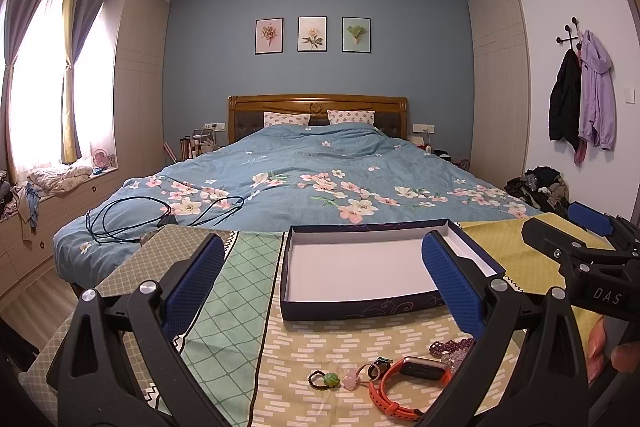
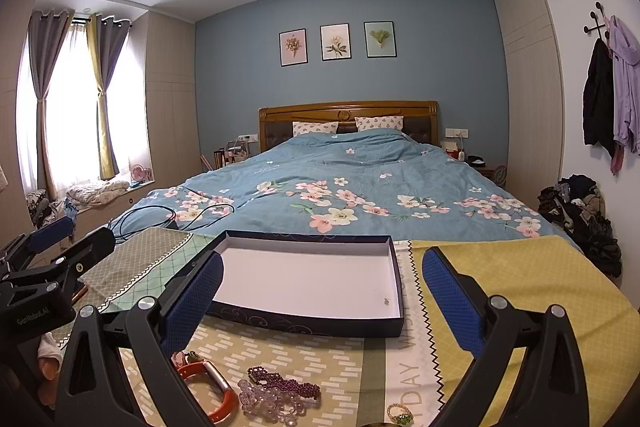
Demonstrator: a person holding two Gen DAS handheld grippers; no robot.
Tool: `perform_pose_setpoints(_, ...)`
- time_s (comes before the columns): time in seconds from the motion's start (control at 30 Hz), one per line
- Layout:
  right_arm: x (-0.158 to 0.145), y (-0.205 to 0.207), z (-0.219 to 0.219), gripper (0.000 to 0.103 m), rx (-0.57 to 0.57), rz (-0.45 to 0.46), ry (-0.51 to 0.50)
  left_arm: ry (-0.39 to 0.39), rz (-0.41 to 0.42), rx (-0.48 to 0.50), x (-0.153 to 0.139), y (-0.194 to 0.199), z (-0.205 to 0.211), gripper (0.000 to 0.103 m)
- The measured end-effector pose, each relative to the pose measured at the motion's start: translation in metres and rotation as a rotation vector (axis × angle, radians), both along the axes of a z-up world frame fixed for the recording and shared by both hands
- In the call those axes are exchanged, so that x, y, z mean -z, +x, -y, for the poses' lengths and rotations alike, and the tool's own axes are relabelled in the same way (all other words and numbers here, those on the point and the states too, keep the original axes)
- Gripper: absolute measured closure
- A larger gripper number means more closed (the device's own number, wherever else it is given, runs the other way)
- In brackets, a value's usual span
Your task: Organize jewelry
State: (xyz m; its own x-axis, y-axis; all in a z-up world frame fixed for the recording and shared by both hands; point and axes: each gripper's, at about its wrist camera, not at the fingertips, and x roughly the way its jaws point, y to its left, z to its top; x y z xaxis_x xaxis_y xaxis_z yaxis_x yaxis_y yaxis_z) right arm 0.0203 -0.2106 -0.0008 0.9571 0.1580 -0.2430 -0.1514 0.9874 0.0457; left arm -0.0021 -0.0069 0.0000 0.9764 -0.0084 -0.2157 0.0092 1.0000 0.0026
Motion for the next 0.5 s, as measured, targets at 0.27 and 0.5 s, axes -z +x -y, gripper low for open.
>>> perform_pose_setpoints(0.27,0.0000,0.0009,-0.0001,0.007,0.002,-0.005,-0.005,0.000,-0.003,0.000,0.0016,0.0003,0.0006,0.006)
perform_pose_setpoints(0.5,-0.0013,0.0027,0.0004,0.007,0.001,-0.004,-0.024,0.001,-0.012,0.005,0.0048,0.0016,-0.0002,0.006)
